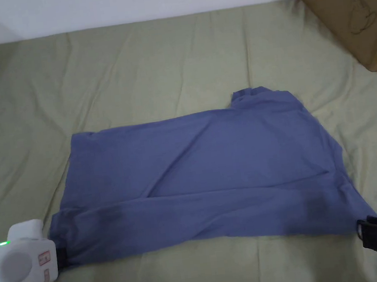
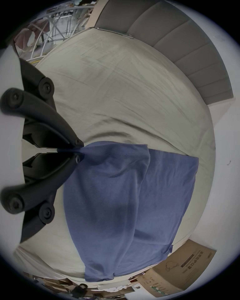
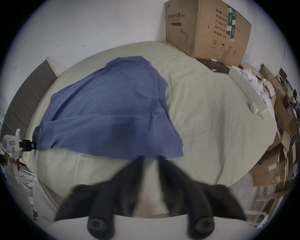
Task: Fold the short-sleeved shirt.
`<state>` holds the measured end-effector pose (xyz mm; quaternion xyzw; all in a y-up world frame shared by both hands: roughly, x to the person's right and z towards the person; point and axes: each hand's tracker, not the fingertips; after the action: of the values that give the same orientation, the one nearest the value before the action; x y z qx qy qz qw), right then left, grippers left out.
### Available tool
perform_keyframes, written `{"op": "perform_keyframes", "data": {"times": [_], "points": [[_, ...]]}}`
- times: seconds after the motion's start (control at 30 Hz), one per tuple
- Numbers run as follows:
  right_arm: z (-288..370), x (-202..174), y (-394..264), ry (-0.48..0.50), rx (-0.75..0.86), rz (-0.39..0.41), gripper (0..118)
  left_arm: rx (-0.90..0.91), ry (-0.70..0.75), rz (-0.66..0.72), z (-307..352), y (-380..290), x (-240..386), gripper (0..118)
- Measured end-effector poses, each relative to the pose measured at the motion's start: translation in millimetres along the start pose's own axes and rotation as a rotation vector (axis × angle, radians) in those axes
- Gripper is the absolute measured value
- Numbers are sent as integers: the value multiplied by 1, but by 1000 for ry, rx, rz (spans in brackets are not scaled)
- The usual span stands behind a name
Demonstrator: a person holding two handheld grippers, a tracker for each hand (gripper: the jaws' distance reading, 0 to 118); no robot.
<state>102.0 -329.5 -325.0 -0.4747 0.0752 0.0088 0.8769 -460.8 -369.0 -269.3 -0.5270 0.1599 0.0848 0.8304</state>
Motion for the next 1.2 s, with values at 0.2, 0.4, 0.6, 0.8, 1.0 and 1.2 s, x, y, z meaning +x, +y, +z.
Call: {"op": "perform_keyframes", "data": {"times": [0.2, 0.4, 0.6, 0.8, 1.0, 1.2], "points": [[-39, 24, 27, -41, -33, 16, 93, 10, -28, 22, 16, 1, -3, 2], [-76, 27, 26, 21, -146, -89, 10, 3, -37, 12, 20, -1, 1, 2], [-45, 20, 37, -29, -130, 5, 8, -1, -45, -8, 30, -1, -1, 2], [4, 33, 37, -40, -91, 43, 8, 23, -105, -15, 65, -8, -19, 2], [11, 41, -13, -46, -157, 44, 8, -32, -85, -36, 71, -58, -27, 2], [-9, 41, -46, -42, -154, -24, 43, -23, -67, -31, 50, -86, -19, 15]]}}
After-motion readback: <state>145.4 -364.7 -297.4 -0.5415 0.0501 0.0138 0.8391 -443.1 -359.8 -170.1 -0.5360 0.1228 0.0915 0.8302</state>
